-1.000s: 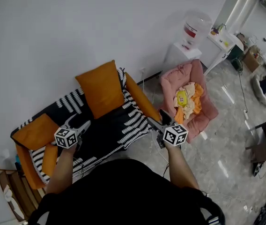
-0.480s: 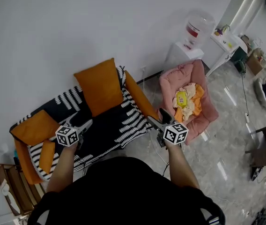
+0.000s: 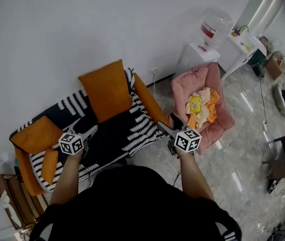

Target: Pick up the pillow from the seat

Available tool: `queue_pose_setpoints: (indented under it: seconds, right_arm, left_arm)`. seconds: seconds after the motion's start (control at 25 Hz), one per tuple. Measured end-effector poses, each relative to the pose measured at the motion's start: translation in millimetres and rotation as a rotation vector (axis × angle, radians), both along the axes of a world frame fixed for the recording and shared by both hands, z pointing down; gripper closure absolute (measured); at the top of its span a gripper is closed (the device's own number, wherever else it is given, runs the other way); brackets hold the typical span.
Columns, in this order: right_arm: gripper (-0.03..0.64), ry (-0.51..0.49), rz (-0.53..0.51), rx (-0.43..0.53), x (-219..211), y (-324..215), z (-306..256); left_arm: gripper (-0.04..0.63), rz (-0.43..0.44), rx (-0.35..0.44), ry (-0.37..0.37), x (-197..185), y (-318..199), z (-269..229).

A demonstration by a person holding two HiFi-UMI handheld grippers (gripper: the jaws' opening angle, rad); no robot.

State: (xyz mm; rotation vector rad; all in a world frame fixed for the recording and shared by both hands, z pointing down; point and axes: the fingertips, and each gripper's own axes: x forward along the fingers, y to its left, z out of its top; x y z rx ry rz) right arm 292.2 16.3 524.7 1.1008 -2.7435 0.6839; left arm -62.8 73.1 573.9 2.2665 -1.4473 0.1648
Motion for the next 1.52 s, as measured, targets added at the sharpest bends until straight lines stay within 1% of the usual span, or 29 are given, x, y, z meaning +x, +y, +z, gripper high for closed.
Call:
queue_pose_setpoints:
  seconds: [0.2, 0.32, 0.6, 0.88, 1.52]
  right_arm:
    - [0.219, 0.011, -0.009, -0.011, -4, -13, 3]
    - [0.219, 0.020, -0.013, -0.021, -8, -23, 7]
    - [0.219, 0.028, -0.018, -0.043, -25, -53, 16]
    - [0.218, 0.041, -0.032, -0.071, -53, -86, 27]
    - [0.218, 0.052, -0.039, -0.107, -129, -157, 37]
  left_arm:
    - [0.181, -0.009, -0.007, 0.008, -3, -17, 7]
    - [0.181, -0.015, -0.022, 0.025, -7, -27, 12]
    - [0.181, -0.026, -0.052, 0.032, -27, -51, 26]
    - [0.180, -0.029, -0.079, 0.039, -52, -85, 37]
    - [0.181, 0.007, -0.123, 0.061, -107, -163, 59]
